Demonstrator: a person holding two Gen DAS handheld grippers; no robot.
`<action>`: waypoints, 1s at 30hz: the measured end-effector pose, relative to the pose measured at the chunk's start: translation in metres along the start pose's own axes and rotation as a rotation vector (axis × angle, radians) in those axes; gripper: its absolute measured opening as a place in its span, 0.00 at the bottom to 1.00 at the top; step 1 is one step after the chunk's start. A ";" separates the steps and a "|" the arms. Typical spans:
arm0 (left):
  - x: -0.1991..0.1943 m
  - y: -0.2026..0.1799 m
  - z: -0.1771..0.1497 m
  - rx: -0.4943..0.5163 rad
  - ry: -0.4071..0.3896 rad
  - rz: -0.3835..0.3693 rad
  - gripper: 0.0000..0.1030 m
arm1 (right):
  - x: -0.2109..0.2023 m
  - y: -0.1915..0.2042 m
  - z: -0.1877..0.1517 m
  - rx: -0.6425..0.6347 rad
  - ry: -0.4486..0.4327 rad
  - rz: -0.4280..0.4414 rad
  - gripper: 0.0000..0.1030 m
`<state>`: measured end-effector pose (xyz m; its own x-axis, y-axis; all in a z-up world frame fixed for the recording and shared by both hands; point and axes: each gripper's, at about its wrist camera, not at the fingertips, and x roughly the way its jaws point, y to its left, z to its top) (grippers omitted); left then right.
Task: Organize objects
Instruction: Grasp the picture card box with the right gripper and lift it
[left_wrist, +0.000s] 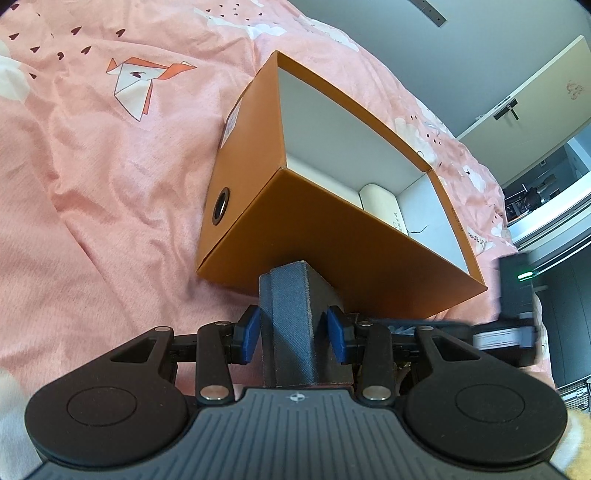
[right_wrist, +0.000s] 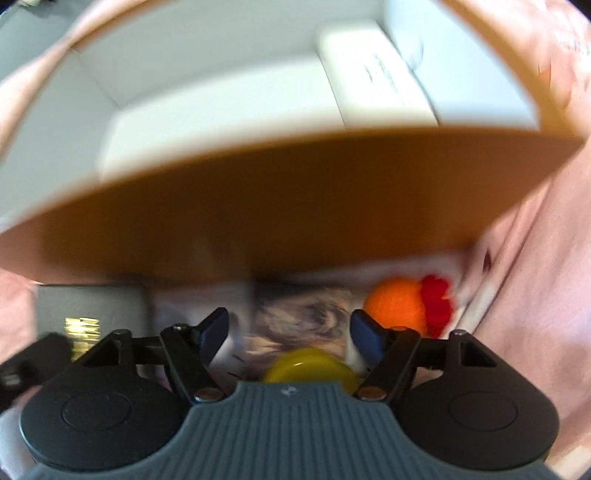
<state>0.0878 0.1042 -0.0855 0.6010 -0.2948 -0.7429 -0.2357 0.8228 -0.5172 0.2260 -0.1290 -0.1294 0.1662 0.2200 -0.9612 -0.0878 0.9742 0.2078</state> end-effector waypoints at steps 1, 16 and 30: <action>0.000 0.001 0.000 -0.003 0.003 -0.005 0.43 | 0.007 -0.006 -0.002 0.026 0.013 0.018 0.64; -0.001 0.002 -0.001 -0.006 -0.003 -0.013 0.43 | -0.020 -0.018 -0.004 0.009 -0.019 0.069 0.59; -0.024 -0.021 -0.004 0.075 -0.069 -0.009 0.41 | -0.084 -0.002 -0.031 -0.217 -0.267 0.027 0.58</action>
<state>0.0752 0.0923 -0.0586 0.6547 -0.2702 -0.7060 -0.1737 0.8551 -0.4884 0.1821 -0.1513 -0.0546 0.4099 0.2786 -0.8685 -0.2976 0.9410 0.1614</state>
